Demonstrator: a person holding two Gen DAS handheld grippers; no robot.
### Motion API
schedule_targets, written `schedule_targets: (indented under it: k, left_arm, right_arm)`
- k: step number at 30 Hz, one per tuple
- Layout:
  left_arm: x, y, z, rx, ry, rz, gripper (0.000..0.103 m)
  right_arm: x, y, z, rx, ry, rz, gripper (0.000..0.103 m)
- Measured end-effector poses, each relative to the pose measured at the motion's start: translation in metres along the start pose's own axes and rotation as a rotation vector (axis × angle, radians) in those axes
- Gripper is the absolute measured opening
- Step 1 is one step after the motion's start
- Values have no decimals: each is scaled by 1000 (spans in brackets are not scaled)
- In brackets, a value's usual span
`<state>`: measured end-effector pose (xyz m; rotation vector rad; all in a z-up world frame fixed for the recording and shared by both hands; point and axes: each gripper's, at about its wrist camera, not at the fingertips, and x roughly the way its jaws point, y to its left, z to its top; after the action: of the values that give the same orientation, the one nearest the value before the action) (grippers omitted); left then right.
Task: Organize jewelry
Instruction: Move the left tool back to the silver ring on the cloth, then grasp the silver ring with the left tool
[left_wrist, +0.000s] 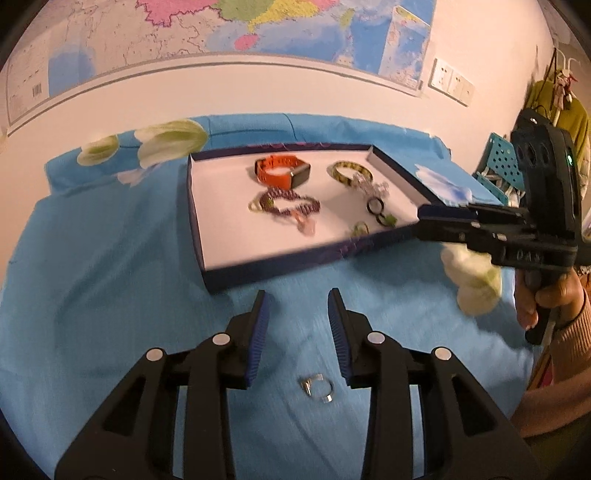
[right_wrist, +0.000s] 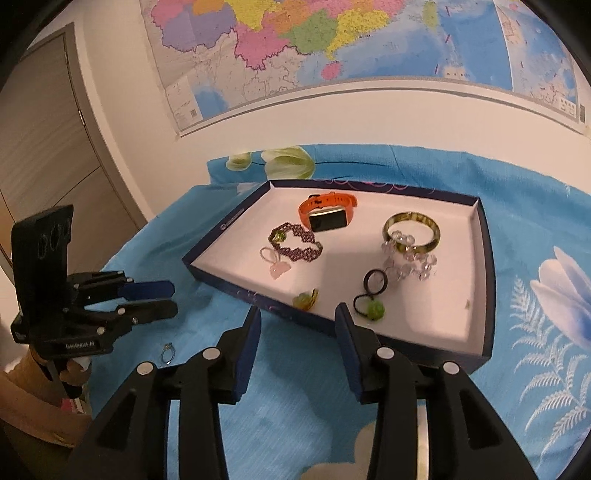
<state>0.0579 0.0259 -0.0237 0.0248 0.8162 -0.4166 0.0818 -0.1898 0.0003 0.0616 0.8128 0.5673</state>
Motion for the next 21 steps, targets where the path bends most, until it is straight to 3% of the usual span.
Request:
schedule_targets:
  k: [7, 21]
  left_arm:
    - [-1, -11, -26, 9, 55, -23, 35]
    - [3, -19, -40, 13, 103, -6, 33]
  right_arm:
    - [-2, 4, -12, 13, 16, 13, 40]
    - [-3, 13, -29, 21, 41, 37, 40]
